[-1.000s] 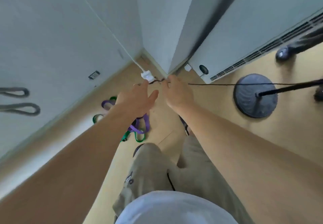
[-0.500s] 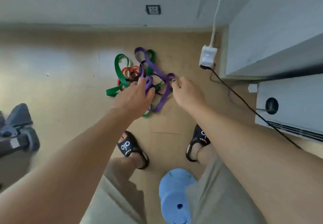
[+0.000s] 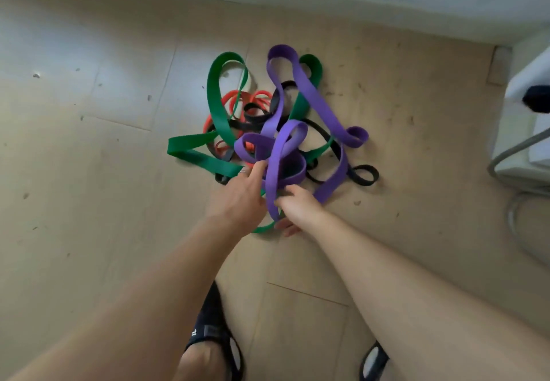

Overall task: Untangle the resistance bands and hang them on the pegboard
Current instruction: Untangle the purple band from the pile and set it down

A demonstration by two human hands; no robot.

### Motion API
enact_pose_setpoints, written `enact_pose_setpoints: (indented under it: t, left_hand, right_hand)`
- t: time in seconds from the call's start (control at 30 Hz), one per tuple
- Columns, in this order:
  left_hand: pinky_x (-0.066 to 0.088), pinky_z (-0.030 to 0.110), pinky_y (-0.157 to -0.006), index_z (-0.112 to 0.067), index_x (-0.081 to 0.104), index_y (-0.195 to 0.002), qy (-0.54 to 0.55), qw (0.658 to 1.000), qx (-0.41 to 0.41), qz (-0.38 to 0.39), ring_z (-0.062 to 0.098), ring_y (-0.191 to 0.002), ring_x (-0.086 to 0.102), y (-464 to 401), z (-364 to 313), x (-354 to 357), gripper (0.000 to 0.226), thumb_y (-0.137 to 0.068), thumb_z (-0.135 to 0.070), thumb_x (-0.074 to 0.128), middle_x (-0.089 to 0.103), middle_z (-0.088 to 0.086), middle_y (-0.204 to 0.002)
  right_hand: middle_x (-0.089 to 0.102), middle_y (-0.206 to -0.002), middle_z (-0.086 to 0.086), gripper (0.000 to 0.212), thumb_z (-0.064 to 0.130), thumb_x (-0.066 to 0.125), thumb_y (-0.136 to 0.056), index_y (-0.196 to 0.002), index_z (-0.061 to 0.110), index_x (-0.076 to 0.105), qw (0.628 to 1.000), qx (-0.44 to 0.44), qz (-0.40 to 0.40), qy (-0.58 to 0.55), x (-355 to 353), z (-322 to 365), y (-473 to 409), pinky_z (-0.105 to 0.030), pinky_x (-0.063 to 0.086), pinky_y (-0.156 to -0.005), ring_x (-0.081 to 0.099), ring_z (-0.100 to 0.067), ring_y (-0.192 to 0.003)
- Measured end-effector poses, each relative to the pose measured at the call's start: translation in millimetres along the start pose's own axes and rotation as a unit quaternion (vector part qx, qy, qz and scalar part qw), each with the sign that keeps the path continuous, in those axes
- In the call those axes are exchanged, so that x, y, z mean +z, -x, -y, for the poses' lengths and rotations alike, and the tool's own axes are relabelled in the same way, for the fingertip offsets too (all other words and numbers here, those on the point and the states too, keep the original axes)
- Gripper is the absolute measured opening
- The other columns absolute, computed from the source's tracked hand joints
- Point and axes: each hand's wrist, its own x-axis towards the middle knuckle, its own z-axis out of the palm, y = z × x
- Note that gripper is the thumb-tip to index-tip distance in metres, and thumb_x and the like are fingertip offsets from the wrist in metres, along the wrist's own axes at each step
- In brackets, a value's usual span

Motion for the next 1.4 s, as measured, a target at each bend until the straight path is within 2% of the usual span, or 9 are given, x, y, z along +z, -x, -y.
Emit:
enact_pose_setpoints:
  t: [0.23,0.33,0.53,0.7,0.83,0.97,1.13,1.27,1.4]
  left_hand:
    - [0.049,0.044,-0.1,-0.029,0.019,-0.16,0.018,0.998,0.049,-0.023,0.031,-0.126,0.051,-26,27,42,0.083,-0.09,-0.003,0.057,0.039,0.008,-0.151]
    - [0.051,0.046,-0.096,-0.036,0.013,-0.16,0.033,0.997,0.057,-0.032,0.03,-0.126,0.051,-16,26,45,0.094,-0.087,0.0,0.061,0.035,0.005,-0.154]
    - [0.055,0.041,-0.092,-0.043,0.002,-0.159,-0.01,0.995,0.089,-0.05,0.026,-0.126,0.049,18,17,19,0.11,-0.083,-0.01,0.075,0.03,0.003,-0.153]
    - [0.056,0.045,-0.094,-0.041,0.011,-0.158,0.024,0.982,0.138,-0.125,0.025,-0.123,0.053,53,-7,-25,0.105,-0.08,-0.03,0.08,0.026,0.0,-0.155]
    - [0.053,0.047,-0.095,-0.026,0.035,-0.148,0.07,0.967,0.165,-0.179,0.026,-0.114,0.055,89,-34,-65,0.08,-0.08,-0.035,0.077,0.045,0.004,-0.137]
    - [0.054,0.034,-0.076,-0.026,0.056,-0.116,0.153,0.953,0.186,-0.185,0.019,-0.09,0.065,125,-60,-95,0.038,-0.083,-0.031,0.073,0.067,-0.002,-0.103]
    - [0.05,0.016,-0.072,-0.027,0.054,-0.117,0.238,0.923,0.239,-0.187,0.005,-0.082,0.066,165,-80,-103,0.037,-0.087,-0.032,0.075,0.07,-0.01,-0.094]
    - [0.054,0.053,-0.094,-0.022,0.057,-0.108,0.273,0.908,0.286,-0.14,0.03,-0.1,0.067,179,-93,-98,0.031,-0.082,-0.029,0.071,0.07,0.005,-0.101]
    - [0.054,0.048,-0.095,-0.032,0.061,-0.114,0.204,0.927,0.271,-0.162,0.021,-0.103,0.068,192,-98,-113,0.037,-0.079,-0.044,0.067,0.072,-0.006,-0.105]
  right_hand:
    - [0.06,-0.076,0.001,0.012,0.023,0.052,-0.1,-0.095,0.018,0.061,0.998,-0.063,-0.022,0.014,15,-12,-24,-0.017,0.04,-0.042,0.057,-0.018,-0.057]
    - [0.059,-0.077,-0.003,0.025,0.024,0.053,-0.095,-0.071,0.018,0.055,0.992,-0.088,-0.088,0.034,9,-11,-18,-0.028,0.042,-0.066,0.056,-0.029,-0.079]
    - [0.073,-0.091,-0.009,0.035,0.039,0.046,-0.097,-0.082,0.013,0.063,0.968,-0.172,-0.177,0.035,-12,8,41,-0.04,0.052,-0.084,0.065,-0.033,-0.094]
    - [0.069,-0.079,-0.005,0.05,0.044,0.038,-0.106,-0.061,0.023,0.051,0.933,-0.273,-0.207,0.108,-27,42,116,-0.039,0.047,-0.077,0.063,-0.031,-0.087]
    - [0.051,-0.057,0.004,0.053,0.039,0.045,-0.105,-0.056,0.017,0.045,0.894,-0.371,-0.213,0.133,-39,67,176,-0.037,0.039,-0.067,0.051,-0.026,-0.069]
    - [0.044,-0.05,0.006,0.052,0.038,0.05,-0.103,-0.055,0.02,0.041,0.87,-0.442,-0.198,0.089,-49,83,229,-0.036,0.036,-0.063,0.045,-0.019,-0.057]
    - [0.047,-0.053,0.001,0.039,0.024,0.061,-0.1,-0.063,0.016,0.049,0.873,-0.47,-0.116,-0.057,-54,74,277,-0.027,0.038,-0.057,0.047,-0.013,-0.05]
    - [0.045,-0.054,0.0,0.038,0.027,0.066,-0.092,-0.059,0.02,0.05,0.886,-0.428,-0.073,-0.161,-55,62,295,-0.031,0.034,-0.057,0.044,-0.018,-0.055]
    - [0.046,-0.051,0.003,0.023,0.017,0.066,-0.091,-0.071,0.016,0.055,0.88,-0.431,-0.02,-0.196,-69,57,305,-0.03,0.038,-0.059,0.047,-0.014,-0.052]
